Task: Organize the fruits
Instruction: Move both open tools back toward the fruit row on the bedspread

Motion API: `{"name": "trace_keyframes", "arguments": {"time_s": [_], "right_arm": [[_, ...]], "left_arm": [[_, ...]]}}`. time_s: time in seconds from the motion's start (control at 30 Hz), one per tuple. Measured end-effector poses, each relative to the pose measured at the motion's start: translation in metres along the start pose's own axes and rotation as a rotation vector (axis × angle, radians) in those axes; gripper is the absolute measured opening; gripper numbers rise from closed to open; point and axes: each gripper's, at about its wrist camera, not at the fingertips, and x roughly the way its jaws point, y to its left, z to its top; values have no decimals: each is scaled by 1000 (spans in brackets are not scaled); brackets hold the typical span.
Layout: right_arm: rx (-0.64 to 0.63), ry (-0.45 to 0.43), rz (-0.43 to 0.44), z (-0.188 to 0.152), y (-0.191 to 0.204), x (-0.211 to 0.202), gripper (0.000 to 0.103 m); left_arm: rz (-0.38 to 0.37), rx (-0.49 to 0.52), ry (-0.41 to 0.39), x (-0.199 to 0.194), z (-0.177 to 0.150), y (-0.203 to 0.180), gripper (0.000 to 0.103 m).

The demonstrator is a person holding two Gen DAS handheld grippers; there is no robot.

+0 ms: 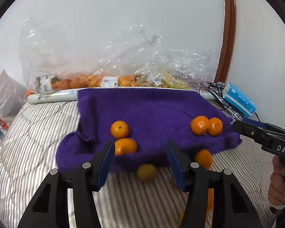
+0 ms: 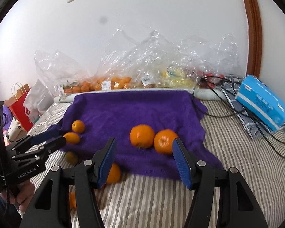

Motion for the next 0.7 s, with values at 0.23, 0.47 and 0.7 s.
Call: {"name": "trace_keyframes", "arguments": {"time_s": [0.23, 0.47, 0.7], "right_arm": [[-4, 49, 12, -21, 13, -13, 60], [-55, 112, 23, -39, 35, -2, 57], [-32, 171, 45, -30, 43, 26, 45]], "left_arm": [[38, -46, 30, -22, -22, 19, 54], [48, -161, 55, -36, -36, 44, 54], [53, -213, 69, -33, -37, 55, 54]]}}
